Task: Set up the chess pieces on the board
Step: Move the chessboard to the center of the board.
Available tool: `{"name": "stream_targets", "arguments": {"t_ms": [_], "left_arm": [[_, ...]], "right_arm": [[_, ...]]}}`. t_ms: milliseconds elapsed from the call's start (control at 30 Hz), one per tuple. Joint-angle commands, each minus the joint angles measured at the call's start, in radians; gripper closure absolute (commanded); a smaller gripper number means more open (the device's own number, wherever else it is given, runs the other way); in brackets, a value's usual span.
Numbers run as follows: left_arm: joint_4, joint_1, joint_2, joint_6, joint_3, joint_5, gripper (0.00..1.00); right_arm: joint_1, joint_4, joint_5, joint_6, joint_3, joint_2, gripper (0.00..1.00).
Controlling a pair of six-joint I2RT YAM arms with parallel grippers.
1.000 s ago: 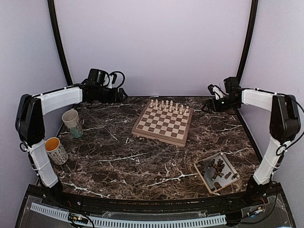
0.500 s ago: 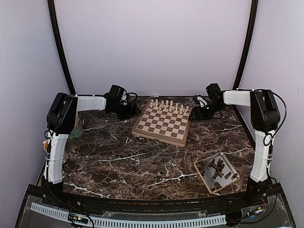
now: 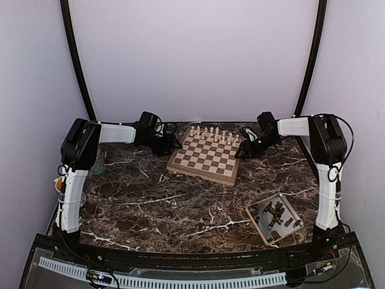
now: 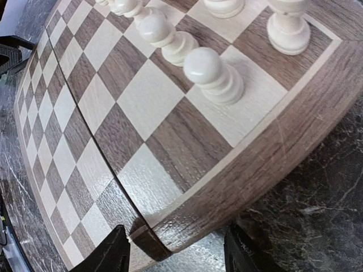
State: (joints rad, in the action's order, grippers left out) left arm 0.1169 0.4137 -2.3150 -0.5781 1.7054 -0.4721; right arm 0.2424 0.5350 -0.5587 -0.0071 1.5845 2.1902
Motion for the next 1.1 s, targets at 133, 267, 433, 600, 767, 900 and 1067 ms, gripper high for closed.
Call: {"name": "stream_targets", "arguments": {"t_ms": [133, 267, 433, 600, 767, 900, 1067], "left_arm": [[-0.06, 0.022, 0.111, 0.028, -0.169, -0.082, 0.32], [-0.103, 0.029, 0.177, 0.044, -0.275, -0.11, 0.35], [-0.126, 0.051, 0.278, 0.052, -0.421, -0.11, 0.38], [-0.124, 0.077, 0.399, 0.049, -0.568, -0.085, 0.39], [-0.12, 0.097, 0.507, 0.039, -0.673, -0.053, 0.39], [-0.125, 0.102, 0.55, 0.022, -0.735, -0.038, 0.4], [-0.132, 0.111, 0.585, 0.002, -0.782, -0.031, 0.4]], "right_arm": [[0.056, 0.03, -0.07, -0.049, 0.021, 0.032, 0.47], [0.08, 0.034, -0.084, -0.055, 0.009, 0.026, 0.5], [0.111, 0.037, -0.097, -0.063, -0.025, -0.004, 0.51], [0.154, 0.024, -0.104, -0.067, -0.1, -0.076, 0.51], [0.202, 0.013, -0.113, -0.05, -0.159, -0.143, 0.52], [0.233, 0.023, -0.123, -0.041, -0.19, -0.181, 0.51], [0.236, 0.04, -0.091, -0.043, -0.2, -0.182, 0.5]]}}
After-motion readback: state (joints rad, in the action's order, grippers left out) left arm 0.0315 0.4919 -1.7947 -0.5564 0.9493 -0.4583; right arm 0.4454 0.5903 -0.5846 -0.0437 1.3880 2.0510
